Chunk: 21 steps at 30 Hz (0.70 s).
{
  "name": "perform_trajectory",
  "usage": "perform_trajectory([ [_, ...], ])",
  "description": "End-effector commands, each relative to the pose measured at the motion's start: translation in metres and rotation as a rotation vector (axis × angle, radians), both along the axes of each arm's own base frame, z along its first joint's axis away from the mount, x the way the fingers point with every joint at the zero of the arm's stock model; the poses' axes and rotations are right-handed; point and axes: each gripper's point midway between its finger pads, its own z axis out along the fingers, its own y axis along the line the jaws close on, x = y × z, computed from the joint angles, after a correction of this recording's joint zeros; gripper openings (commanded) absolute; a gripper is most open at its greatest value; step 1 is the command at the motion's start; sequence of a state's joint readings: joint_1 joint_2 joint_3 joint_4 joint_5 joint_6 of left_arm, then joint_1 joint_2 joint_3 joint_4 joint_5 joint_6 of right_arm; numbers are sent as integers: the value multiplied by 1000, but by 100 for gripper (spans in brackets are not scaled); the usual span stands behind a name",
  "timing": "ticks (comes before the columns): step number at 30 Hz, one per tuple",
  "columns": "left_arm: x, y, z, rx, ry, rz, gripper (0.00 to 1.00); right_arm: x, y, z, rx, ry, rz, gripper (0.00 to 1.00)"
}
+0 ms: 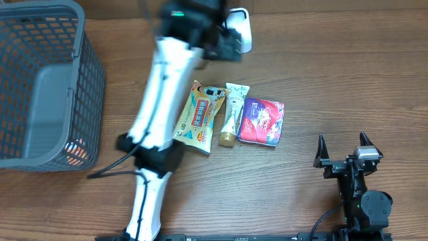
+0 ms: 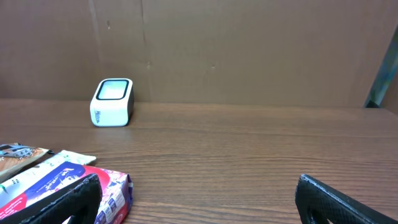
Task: Scan the item barcode
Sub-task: 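Pass the Pantene tube by the scanner and lay it between the packs, then reach into the basket and grasp the Kleenex pack with the left gripper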
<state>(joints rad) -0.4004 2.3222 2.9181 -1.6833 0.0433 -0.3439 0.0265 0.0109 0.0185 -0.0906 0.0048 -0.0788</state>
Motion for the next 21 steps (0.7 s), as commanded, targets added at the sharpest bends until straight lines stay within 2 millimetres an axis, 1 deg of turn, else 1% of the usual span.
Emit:
perform_trajectory([
  [1, -17, 67, 97, -84, -225, 92, 86, 0, -1, -2, 0, -3, -4, 100],
  [4, -33, 131, 142, -77, -342, 210, 89, 0, -1, -2, 0, -3, -4, 100],
  [5, -40, 152, 153, -73, -373, 259, 89, 0, -1, -2, 0, -3, -4, 100],
  [6, -47, 178, 165, -66, -406, 320, 89, 0, -1, -2, 0, -4, -4, 100],
  [8, -63, 230, 181, -36, -456, 457, 89, 0, -1, -2, 0, -3, -4, 100],
  [9, -70, 254, 185, -18, -471, 522, 90, 0, -1, -2, 0, -4, -4, 100],
  [10, -79, 283, 188, 3, -481, 602, 91, 0, -1, -2, 0, -3, -4, 100],
  [11, -86, 306, 188, 17, -481, 665, 92, 0, -1, -2, 0, -3, -4, 100],
  [12, -92, 326, 185, 28, -472, 719, 93, 0, -1, -2, 0, -3, -4, 100],
  [13, -97, 346, 178, 37, -448, 772, 95, 0, -1, -2, 0, -4, -4, 100],
  [15, -103, 371, 161, 50, -381, 841, 100, 0, -1, -2, 0, -4, -4, 100],
  [18, -108, 397, 121, 66, -234, 927, 100, 0, -1, -2, 0, -4, -4, 100],
  [21, -117, 417, 70, 105, -42, 1009, 100, 0, -1, -2, 0, -4, -4, 100],
])
